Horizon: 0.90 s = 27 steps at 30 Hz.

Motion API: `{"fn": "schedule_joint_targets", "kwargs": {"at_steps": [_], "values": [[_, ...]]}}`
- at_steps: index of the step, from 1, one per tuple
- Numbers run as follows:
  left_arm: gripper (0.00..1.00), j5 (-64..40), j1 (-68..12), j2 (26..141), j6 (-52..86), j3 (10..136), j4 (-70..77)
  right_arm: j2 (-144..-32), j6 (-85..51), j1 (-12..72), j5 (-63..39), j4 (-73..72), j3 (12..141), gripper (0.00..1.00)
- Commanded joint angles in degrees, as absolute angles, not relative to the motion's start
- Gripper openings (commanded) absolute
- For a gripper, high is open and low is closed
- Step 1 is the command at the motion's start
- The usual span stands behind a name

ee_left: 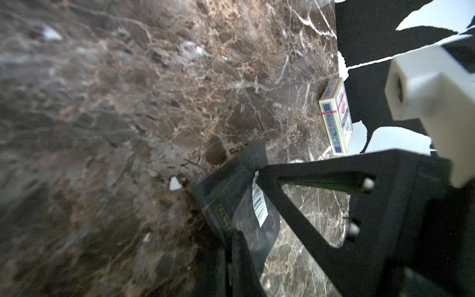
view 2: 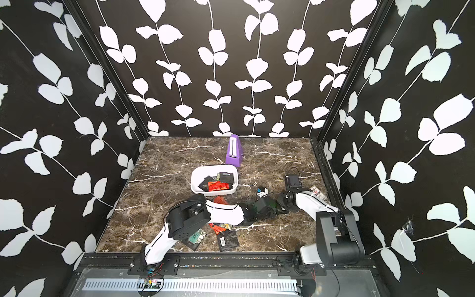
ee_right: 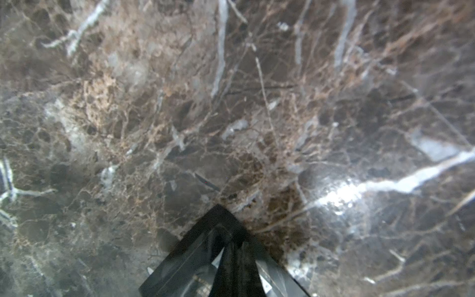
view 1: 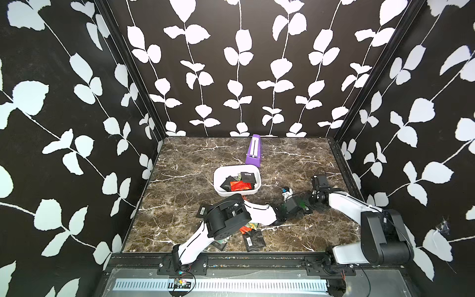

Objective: Put the tea bags into the storage box
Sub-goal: Pick up the tea bag from the center of the board.

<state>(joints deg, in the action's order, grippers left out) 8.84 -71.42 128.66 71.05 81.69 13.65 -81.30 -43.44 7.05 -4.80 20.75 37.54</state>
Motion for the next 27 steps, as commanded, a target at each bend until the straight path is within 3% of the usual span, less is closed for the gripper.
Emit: {"fn": "schedule_joint_targets", "kwargs": {"at_steps": [1, 8, 14, 16, 22, 27], "values": [[0.00, 8.4, -70.9, 126.2, 68.8, 79.3, 7.3, -82.1, -43.4, 6.9, -8.6, 21.8, 39.0, 0.00], [0.00, 6.6, -70.7, 115.9, 60.1, 77.2, 4.2, -68.6, -43.3, 6.9, -9.4, 27.1, 43.4, 0.01], [0.00, 7.3, -70.7, 105.7, 50.8, 75.6, -5.2, -54.7, -42.3, 6.9, -10.5, 32.5, 44.8, 0.22], [0.00, 8.0, -70.6, 102.3, 48.5, 74.9, -7.9, -52.2, -41.3, 6.9, -11.3, 35.6, 45.7, 0.24], [0.00, 8.4, -69.5, 92.8, 44.0, 73.8, -14.9, -46.4, -40.9, 6.9, -13.9, 38.8, 44.8, 0.27], [0.00, 8.3, -62.9, 85.0, 41.6, 71.7, -19.9, -41.9, -43.0, 7.2, -17.1, 37.3, 40.9, 0.27]]}}
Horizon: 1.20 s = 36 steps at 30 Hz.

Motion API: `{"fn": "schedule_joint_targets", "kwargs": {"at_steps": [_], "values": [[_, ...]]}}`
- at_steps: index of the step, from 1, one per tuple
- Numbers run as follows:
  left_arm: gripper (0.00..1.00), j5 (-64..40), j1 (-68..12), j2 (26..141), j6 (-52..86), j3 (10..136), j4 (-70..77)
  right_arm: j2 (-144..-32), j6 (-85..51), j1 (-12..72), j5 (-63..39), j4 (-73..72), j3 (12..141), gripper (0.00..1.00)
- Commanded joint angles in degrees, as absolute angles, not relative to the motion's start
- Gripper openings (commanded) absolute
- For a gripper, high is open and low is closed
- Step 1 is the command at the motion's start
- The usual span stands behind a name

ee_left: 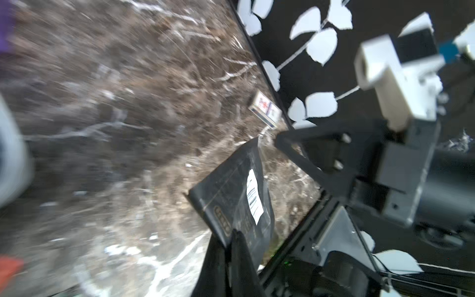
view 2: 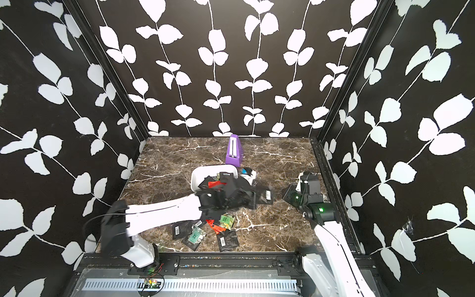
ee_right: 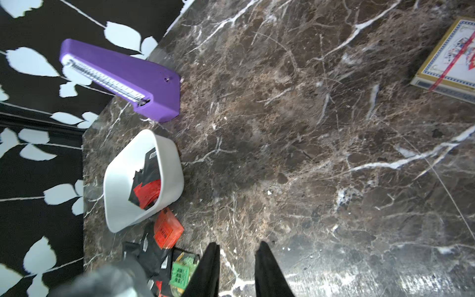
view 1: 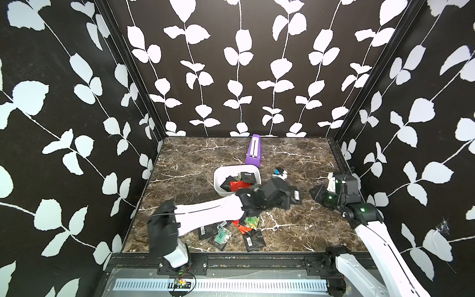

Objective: Put the tea bags into the storage box
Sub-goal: Place the tea bag in the storage box.

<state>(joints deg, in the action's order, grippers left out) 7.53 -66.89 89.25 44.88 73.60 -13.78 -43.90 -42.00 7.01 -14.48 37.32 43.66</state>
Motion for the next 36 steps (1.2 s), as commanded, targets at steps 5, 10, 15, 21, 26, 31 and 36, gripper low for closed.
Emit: {"fn": "schedule_joint_targets", "kwargs": {"at_steps": [5, 10, 15, 21, 26, 31, 36], "values": [[0.00, 7.4, -54.6, 82.2, 37.5, 71.9, -24.6, -38.0, -46.4, 10.6, -17.9, 32.7, 34.2, 0.27], [0.00, 4.9, -48.0, 84.0, 37.7, 70.3, -23.8, -36.4, -51.1, 17.5, -14.3, 27.4, 27.8, 0.27], [0.00, 4.1, -44.3, 87.6, 37.3, 69.7, -23.9, -38.4, -52.7, 25.4, -8.8, 27.1, 27.3, 0.26], [0.00, 3.9, -40.5, 92.7, 36.0, 69.7, -25.0, -41.9, -54.4, 31.8, -5.2, 24.0, 26.8, 0.26], [0.00, 4.1, -38.1, 96.4, 35.3, 70.5, -24.7, -45.8, -55.2, 36.7, -3.4, 22.4, 27.5, 0.26], [0.03, 5.5, -36.9, 98.2, 34.2, 72.0, -24.4, -48.4, -57.3, 40.6, -1.1, 20.0, 26.7, 0.27], [0.49, 6.7, -36.8, 96.0, 32.3, 71.8, -25.0, -49.1, -58.5, 43.3, 1.2, 20.9, 27.7, 0.33]]}}
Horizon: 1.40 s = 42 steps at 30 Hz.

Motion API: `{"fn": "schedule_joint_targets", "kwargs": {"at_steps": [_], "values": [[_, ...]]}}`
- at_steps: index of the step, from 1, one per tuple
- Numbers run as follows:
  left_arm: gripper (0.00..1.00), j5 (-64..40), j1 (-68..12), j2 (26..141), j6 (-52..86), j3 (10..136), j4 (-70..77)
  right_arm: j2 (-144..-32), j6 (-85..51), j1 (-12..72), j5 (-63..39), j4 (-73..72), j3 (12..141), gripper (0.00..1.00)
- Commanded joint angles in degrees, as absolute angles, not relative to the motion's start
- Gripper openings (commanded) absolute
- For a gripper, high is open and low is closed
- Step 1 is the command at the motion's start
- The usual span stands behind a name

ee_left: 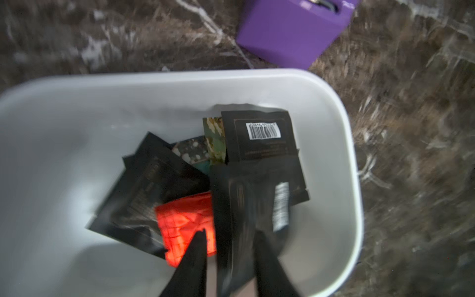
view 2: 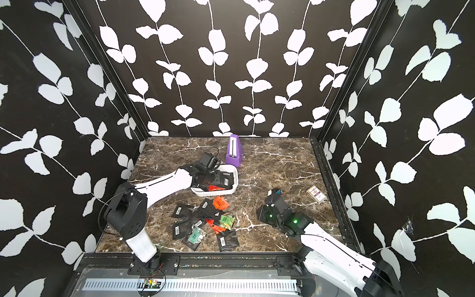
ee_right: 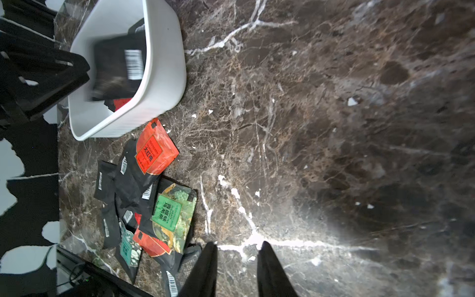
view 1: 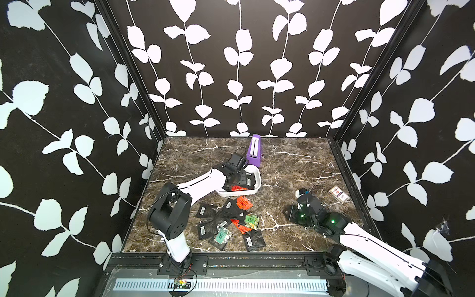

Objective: Put the tea bags into the storage box
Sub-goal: Place the tea bag in the storage box, then pick up the tea bag from the center of the board.

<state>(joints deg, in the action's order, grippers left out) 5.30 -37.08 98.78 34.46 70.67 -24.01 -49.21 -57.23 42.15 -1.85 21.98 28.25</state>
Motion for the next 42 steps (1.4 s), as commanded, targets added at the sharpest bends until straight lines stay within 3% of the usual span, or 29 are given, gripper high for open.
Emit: {"fn": "schedule_joint_targets", "kwargs": {"at_steps": [1, 7, 12, 15, 20, 23, 31, 42], "values": [[0.53, 7.8, -36.8, 94.9, 31.6, 71.9, -25.9, -49.0, -58.6, 43.4, 1.6, 21.4, 28.0, 0.34], [0.55, 12.0, -36.8, 84.5, 29.0, 72.6, -32.4, -47.7, -60.5, 44.2, 2.8, 22.6, 29.0, 0.35], [0.42, 4.7, -36.9, 71.7, 32.9, 64.0, -31.9, -47.2, -62.9, 45.9, 5.0, 22.8, 29.0, 0.36], [0.26, -0.6, -37.9, 64.3, 37.1, 56.5, -30.0, -47.1, -65.4, 47.7, 6.4, 19.4, 27.2, 0.36], [0.22, -1.9, -44.7, 56.5, 42.4, 47.3, -28.7, -47.6, -69.2, 51.0, 8.4, 14.8, 24.9, 0.39], [0.14, -1.6, -48.9, 54.8, 45.5, 43.3, -26.5, -48.9, -70.8, 54.5, 11.4, 14.2, 25.2, 0.42], [0.15, -0.8, -56.0, 55.4, 51.4, 33.4, -18.2, -57.2, -74.3, 60.4, 13.6, 9.8, 25.2, 0.40], [0.12, -2.0, -58.3, 63.1, 53.4, 31.5, -9.7, -70.5, -76.4, 66.0, 16.0, -1.5, 28.1, 0.39]]}}
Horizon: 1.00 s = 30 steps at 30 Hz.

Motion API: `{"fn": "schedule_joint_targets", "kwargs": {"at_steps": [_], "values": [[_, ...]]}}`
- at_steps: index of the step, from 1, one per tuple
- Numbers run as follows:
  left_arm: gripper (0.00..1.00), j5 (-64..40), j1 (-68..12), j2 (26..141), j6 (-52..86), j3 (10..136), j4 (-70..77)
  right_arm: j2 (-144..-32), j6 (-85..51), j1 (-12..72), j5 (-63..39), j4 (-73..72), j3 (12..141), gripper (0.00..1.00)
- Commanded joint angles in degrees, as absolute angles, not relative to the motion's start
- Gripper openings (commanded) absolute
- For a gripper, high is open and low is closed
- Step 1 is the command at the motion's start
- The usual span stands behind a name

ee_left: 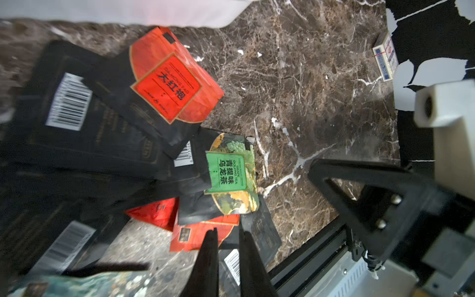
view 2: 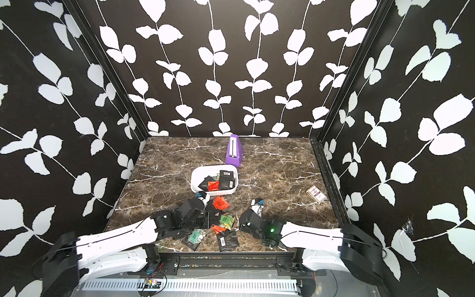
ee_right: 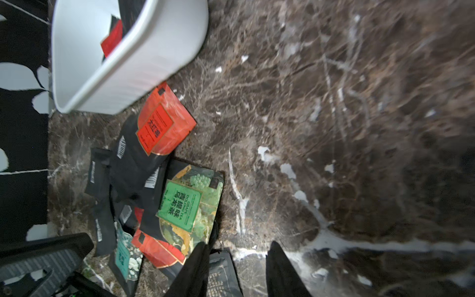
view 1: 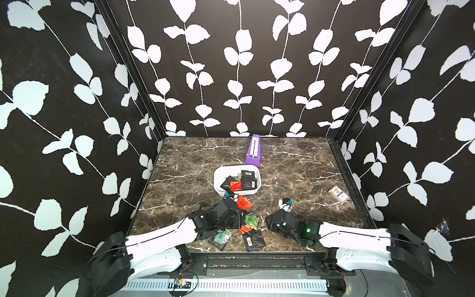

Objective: Put the tea bags into the storage box
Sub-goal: Pick up the tea bag from the center of the board.

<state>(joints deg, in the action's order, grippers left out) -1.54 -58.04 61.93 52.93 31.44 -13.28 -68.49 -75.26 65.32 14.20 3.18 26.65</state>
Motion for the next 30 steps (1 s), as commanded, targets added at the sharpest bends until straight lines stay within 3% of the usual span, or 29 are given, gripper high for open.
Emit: {"fn": "schedule_joint_targets", "kwargs": {"at_steps": [1, 13, 30], "values": [[0.11, -1.7, -58.3, 63.9, 53.2, 31.7, -9.6, -71.6, -76.6, 66.1, 16.0, -2.4, 28.3, 0.38], [0.08, -1.4, -58.3, 73.3, 53.3, 31.1, -3.9, -80.6, -76.7, 66.1, 13.6, -7.9, 31.5, 0.37], [0.05, -0.4, -58.4, 79.0, 54.0, 29.2, -1.7, -84.8, -77.5, 66.1, 13.0, -10.4, 32.1, 0.39]]}}
